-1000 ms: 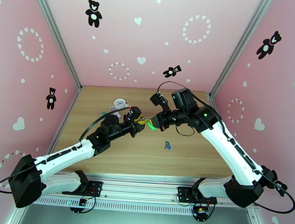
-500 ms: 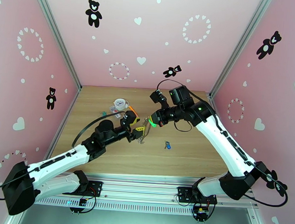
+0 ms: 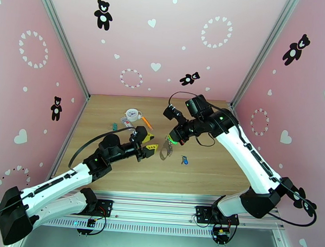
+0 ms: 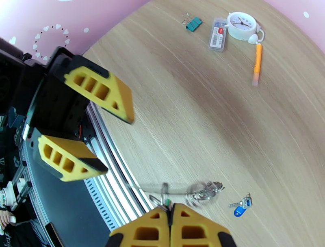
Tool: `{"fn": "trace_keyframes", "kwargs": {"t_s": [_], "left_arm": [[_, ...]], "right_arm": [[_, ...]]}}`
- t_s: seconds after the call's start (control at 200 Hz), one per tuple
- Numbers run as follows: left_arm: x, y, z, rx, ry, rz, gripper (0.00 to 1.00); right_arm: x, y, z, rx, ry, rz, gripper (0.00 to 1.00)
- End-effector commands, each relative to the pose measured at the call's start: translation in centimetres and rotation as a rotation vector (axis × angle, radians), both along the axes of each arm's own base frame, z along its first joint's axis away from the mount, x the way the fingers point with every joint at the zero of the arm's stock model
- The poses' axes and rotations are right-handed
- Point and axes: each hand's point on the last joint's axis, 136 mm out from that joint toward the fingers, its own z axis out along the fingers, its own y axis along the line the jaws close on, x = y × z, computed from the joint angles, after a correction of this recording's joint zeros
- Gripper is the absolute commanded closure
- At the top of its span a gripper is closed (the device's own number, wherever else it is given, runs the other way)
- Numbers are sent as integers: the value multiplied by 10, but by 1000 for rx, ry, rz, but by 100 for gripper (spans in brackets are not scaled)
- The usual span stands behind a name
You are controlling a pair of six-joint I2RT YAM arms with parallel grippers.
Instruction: Remove the keys from the keyring
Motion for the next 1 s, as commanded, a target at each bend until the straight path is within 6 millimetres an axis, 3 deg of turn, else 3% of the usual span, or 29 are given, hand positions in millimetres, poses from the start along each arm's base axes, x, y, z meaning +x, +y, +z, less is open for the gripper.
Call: {"fn": "trace_keyframes", "kwargs": {"t_s": [0.0, 0.28, 0.45, 0.576, 0.706, 0.851, 0.996], "left_arm": [[-1, -7, 14, -7, -97, -32, 50], [4, -24, 15, 18, -51, -76, 45], [8, -22, 19, 10, -10, -46, 38], [25, -23, 6, 44, 28, 28, 39], [29, -27, 0, 50, 35, 25, 39], [33, -27, -2, 57, 6, 41, 43], [35, -26, -2, 58, -28, 52, 53]], "right_arm": [[0, 3, 3, 16, -26, 7, 100], [8, 14, 8, 87, 32, -99, 100], [14, 14, 9, 86, 39, -159, 100], [13, 20, 13, 110, 43, -165, 100], [12, 20, 15, 118, 56, -187, 100], [9, 20, 16, 120, 61, -188, 100], [6, 20, 14, 117, 80, -183, 100]]}}
